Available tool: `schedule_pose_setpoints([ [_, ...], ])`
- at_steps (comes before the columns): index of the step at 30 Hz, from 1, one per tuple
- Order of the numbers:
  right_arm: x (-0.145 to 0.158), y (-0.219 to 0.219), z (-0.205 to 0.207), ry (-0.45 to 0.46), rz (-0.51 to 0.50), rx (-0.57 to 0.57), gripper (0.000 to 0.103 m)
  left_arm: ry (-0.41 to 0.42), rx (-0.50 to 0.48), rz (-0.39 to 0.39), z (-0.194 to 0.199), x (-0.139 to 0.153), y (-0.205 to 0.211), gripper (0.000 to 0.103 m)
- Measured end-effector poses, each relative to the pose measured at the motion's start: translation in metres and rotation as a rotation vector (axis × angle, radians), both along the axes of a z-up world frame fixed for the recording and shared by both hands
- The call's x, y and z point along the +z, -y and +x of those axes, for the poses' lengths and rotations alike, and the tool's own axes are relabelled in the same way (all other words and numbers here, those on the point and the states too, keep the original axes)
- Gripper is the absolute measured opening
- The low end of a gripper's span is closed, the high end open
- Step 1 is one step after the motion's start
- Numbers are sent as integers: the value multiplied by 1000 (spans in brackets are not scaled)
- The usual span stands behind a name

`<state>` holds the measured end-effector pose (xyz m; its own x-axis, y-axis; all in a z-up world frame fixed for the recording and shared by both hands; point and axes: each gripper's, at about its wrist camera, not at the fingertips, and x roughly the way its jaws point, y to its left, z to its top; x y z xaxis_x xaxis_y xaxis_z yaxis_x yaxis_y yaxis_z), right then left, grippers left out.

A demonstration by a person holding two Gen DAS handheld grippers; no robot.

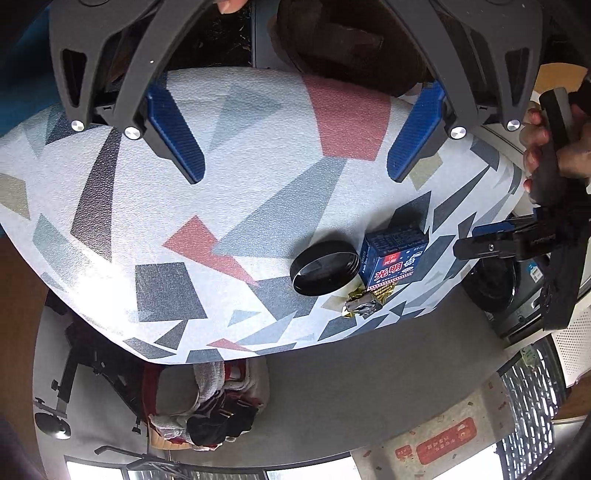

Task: Collect trash
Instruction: 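Grasp the blue milk carton with the left gripper while the right grasps the black round lid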

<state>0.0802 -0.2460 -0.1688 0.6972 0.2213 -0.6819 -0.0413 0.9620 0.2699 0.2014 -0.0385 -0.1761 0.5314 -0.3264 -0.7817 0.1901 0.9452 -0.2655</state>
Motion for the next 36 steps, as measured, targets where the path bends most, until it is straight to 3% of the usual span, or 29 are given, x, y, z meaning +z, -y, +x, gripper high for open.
schedule_pose_setpoints([
  [5, -6, 17, 9, -10, 10, -27, 97, -80, 108, 13, 64, -18, 6, 97],
  [8, -9, 22, 12, -11, 27, -15, 97, -126, 142, -19, 88, -27, 6, 97],
  [16, -19, 25, 17, -28, 37, 3, 97, -209, 204, -22, 114, -53, 11, 97],
  [21, -23, 21, 19, -34, 25, 11, 97, -191, 168, 58, 110, -60, 24, 97],
  [22, -23, 20, 20, -34, 18, 10, 97, -175, 160, 62, 107, -59, 24, 89],
  [26, -23, 16, 25, -39, -14, 16, 97, -131, 120, 58, 95, -52, 21, 76],
  [31, -16, -2, 49, -39, -76, 63, 97, -63, 77, 60, 69, -36, 10, 76],
  [36, -15, -39, 100, -76, -141, 149, 97, 2, 69, 56, 41, -21, -13, 76],
])
